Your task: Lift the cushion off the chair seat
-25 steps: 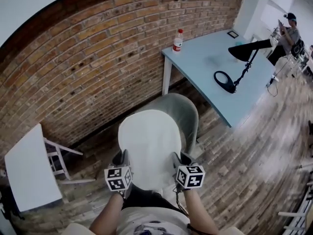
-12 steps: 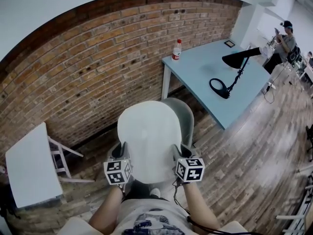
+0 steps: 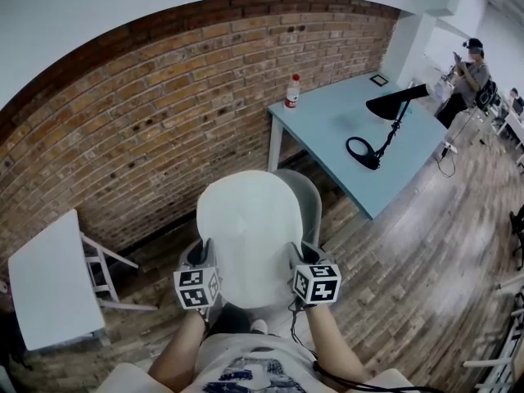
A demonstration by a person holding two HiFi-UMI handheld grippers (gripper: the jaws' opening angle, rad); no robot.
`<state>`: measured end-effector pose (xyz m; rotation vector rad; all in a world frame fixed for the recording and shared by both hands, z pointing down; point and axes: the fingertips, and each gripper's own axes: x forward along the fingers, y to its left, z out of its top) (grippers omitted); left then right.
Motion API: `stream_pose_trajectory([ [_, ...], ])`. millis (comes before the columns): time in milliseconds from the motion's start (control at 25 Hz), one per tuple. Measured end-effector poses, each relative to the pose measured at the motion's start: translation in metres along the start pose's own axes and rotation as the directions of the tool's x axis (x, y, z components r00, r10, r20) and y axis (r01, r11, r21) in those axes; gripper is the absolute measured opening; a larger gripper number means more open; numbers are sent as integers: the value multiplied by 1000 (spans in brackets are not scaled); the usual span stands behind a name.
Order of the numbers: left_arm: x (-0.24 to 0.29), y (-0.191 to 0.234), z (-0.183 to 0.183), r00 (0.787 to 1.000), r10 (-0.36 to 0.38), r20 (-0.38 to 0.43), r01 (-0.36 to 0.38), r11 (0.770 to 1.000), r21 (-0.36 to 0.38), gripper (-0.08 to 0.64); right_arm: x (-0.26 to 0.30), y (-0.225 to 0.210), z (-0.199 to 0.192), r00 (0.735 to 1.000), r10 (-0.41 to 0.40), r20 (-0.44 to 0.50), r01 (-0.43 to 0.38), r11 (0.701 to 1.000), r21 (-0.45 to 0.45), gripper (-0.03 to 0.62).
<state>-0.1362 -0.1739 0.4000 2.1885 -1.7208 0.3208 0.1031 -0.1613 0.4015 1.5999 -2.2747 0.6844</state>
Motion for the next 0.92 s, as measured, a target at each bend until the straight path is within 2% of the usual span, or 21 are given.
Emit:
stream_pose_trajectory([
  [920, 11, -3, -12, 1000, -7, -17, 7, 1000, -16, 45, 4, -8, -7, 1000, -14, -14, 14, 1000, -8, 75],
])
